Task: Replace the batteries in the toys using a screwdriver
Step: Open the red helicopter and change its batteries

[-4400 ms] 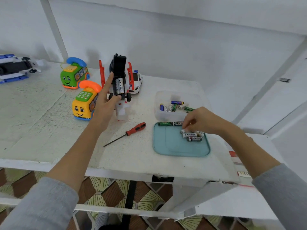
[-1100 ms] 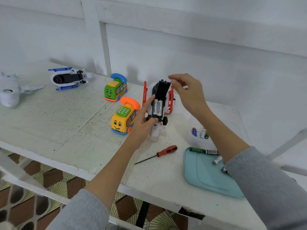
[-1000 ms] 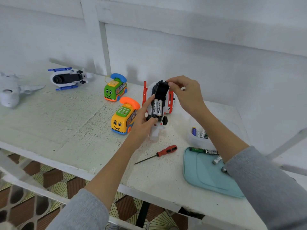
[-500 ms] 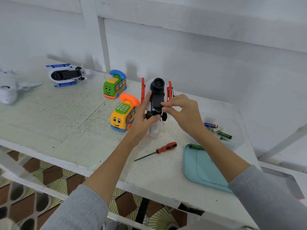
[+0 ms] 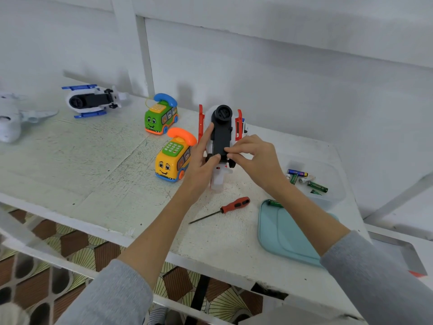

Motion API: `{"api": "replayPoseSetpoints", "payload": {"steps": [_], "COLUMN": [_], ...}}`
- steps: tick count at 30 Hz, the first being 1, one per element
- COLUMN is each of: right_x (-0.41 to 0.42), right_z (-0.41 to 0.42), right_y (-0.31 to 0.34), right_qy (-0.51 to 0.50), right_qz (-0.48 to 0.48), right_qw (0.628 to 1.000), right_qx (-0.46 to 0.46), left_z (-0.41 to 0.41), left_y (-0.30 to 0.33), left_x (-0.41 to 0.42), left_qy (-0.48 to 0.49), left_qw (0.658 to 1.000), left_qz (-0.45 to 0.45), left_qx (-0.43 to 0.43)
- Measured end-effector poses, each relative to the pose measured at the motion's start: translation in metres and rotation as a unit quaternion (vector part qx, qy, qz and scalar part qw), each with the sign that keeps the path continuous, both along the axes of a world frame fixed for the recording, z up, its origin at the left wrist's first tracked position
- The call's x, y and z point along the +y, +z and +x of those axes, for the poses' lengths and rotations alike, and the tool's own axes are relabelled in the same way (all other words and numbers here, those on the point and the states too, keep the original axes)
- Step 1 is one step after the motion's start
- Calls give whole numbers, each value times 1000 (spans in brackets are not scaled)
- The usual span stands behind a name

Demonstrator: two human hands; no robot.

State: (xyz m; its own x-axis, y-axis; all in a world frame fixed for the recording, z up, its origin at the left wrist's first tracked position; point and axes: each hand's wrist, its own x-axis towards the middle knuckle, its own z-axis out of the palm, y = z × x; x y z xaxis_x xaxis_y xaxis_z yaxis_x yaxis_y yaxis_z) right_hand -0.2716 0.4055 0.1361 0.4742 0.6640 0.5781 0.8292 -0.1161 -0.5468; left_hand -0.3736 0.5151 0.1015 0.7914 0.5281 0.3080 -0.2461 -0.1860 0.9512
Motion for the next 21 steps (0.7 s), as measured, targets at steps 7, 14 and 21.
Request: {"api": "replayPoseSetpoints", "payload": {"steps": [7,14,21], "right_x": [-2,-5,-7], "right_z": [-2,-6,-13], "right_y": [-5,-6,-5], "right_qy": [5,7,14], "right_qz": [-11,8,1], "right_qw": [1000,1000,995], "right_qx": [-25,-12,96], "left_z": [0,1,-2], "left_y": [-1,-4,-5], "left_x": [-1,0,3], "left_qy": [7,6,-18], "left_qw": [1000,1000,1000], "left_qz": [11,3,8], "left_qx": [-1,15,16]}}
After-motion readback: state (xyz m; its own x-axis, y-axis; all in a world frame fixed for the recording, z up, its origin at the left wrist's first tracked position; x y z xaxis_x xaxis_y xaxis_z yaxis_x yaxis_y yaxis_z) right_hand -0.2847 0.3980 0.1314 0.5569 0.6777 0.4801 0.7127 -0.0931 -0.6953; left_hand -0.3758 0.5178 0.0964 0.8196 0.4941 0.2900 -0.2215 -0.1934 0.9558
